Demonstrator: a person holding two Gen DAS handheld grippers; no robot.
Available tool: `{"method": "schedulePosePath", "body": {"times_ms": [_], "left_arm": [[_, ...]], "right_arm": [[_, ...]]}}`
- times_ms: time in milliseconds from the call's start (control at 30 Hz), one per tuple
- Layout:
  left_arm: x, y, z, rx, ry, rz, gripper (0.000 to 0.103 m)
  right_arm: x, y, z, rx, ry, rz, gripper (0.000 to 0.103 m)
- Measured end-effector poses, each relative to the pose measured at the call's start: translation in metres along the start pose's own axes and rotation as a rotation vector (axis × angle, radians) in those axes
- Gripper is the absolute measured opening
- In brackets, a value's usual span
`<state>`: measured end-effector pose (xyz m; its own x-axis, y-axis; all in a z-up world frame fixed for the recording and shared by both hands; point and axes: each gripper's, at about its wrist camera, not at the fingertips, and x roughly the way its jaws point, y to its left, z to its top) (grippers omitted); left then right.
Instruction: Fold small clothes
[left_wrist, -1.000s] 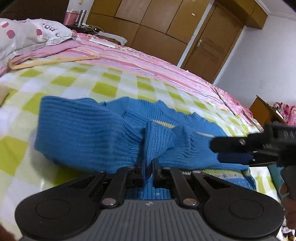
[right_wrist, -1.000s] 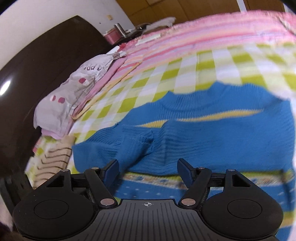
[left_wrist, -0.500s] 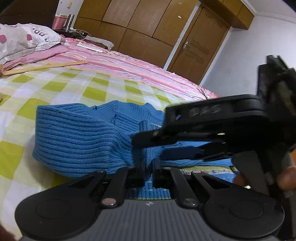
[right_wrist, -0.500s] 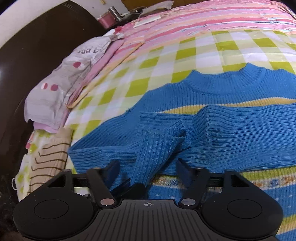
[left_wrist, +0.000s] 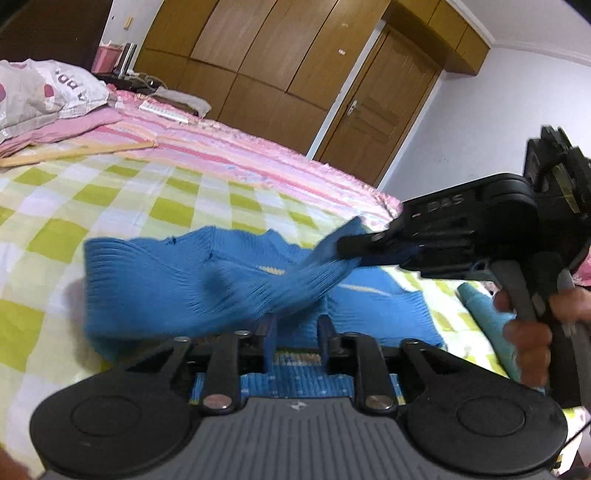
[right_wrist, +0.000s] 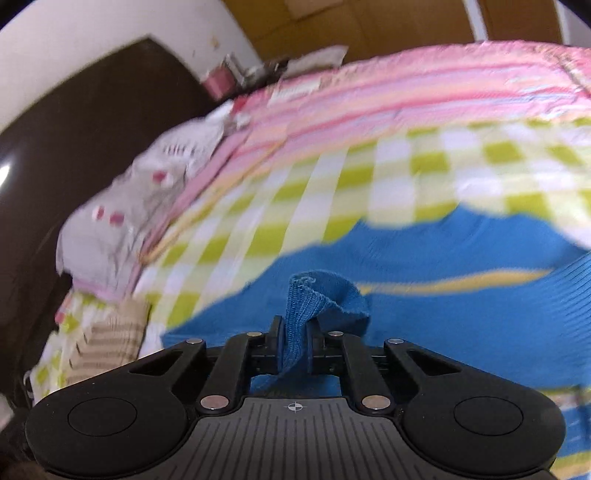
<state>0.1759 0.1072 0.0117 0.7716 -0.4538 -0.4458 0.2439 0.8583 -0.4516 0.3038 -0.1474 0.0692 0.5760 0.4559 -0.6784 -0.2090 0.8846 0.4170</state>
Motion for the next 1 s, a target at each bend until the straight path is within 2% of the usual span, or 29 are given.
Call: {"method": "schedulePosePath", "body": {"times_ms": [167,300,433,533,667,700,767,800,900,1000], "left_arm": [[-0.003,-0.001,0.002,0.013,-0.03,-0.005,0.033],[0.003,0.003,0.0,0.011,-0.011,0.017,0.036],[0.014,0.007,-0.008,0.006,0.042,0.058,0.036],[0.016,0.007,-0.012,0.016,0.055,0.083,0.036],[0.019,0.005,-0.01,0.027,0.061,0.108,0.036],[0.021,0.004,-0.009,0.033,0.065,0.117,0.036],[0.023,0.004,-0.007,0.04,0.065,0.129,0.036],[0.023,0.003,-0.005,0.043,0.064,0.135,0.036],[0.026,0.001,0.003,0.049,0.06,0.147,0.036],[0.031,-0.001,0.012,0.061,0.064,0.158,0.036]], "right_arm": [[-0.044,-0.039,0.019,0.052,-0.125,-0.034,0.01],[-0.067,-0.078,0.009,0.102,-0.187,-0.075,0.01],[-0.05,-0.113,-0.012,0.132,-0.116,-0.154,0.01],[-0.038,-0.133,-0.026,0.19,-0.076,-0.146,0.01],[-0.035,-0.151,-0.033,0.25,-0.072,-0.11,0.011],[-0.035,-0.154,-0.032,0.263,-0.071,-0.098,0.017],[-0.035,-0.155,-0.032,0.276,-0.063,-0.08,0.018],[-0.034,-0.157,-0.031,0.286,-0.057,-0.066,0.021],[-0.032,-0.161,-0.025,0.32,-0.061,-0.035,0.041],[-0.028,-0.162,-0.019,0.328,-0.062,-0.012,0.039]]}}
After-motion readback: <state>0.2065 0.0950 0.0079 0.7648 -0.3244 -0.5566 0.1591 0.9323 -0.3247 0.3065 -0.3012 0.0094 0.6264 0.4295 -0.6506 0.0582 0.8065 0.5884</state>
